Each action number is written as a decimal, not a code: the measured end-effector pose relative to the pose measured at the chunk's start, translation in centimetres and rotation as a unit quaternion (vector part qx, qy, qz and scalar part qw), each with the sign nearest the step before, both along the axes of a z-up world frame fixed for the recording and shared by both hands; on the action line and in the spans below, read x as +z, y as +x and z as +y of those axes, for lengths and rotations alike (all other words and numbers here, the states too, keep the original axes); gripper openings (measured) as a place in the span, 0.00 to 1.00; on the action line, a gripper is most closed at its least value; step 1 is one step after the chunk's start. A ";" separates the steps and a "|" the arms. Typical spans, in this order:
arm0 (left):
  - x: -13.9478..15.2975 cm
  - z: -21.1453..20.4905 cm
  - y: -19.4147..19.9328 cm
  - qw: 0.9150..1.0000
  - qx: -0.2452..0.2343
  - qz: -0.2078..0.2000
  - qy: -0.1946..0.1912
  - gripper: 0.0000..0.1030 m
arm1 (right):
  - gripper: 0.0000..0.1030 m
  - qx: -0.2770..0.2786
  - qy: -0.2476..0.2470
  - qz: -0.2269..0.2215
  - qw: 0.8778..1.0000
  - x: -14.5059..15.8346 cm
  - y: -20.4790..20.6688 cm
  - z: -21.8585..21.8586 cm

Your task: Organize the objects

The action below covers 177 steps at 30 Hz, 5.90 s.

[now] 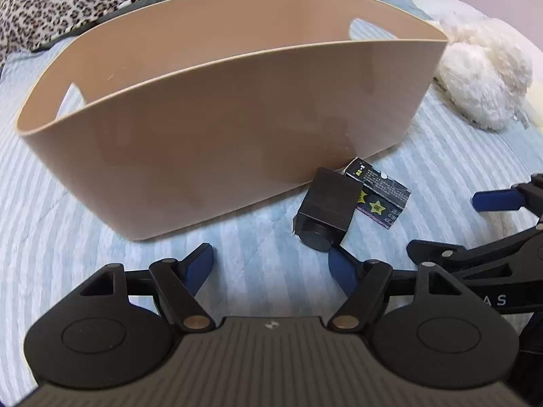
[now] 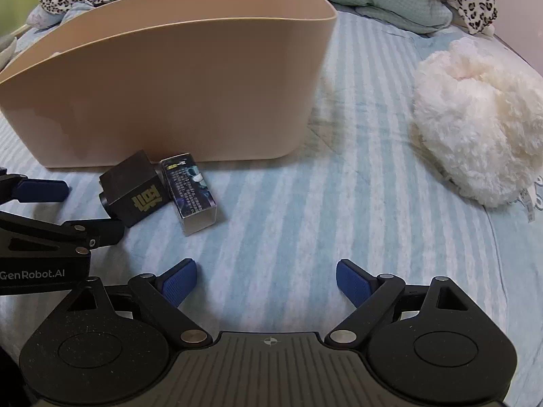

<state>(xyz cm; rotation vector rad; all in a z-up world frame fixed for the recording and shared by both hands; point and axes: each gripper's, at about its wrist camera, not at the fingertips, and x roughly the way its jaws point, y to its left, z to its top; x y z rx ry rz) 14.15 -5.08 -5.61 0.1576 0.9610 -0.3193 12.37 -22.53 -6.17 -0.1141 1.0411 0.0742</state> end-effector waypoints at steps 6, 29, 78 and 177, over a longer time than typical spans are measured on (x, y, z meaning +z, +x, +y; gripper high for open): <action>0.3 -0.2 -0.2 1.000 -0.022 0.012 -0.014 0.74 | 0.88 -0.014 0.003 0.002 1.000 0.0 0.1 -0.6; 0.1 -0.9 1.0 0.999 0.004 -0.023 -0.046 0.32 | 0.89 -0.022 0.014 -0.004 1.000 -0.1 0.4 -1.1; 10.7 3.9 -5.1 0.990 0.021 -0.141 -0.010 0.32 | 0.20 0.044 0.109 -0.156 0.981 11.8 -2.4 -0.6; 14.1 6.9 -15.2 0.983 0.133 -0.128 -0.023 0.82 | 1.00 0.040 0.087 -0.170 0.981 14.1 -13.5 3.1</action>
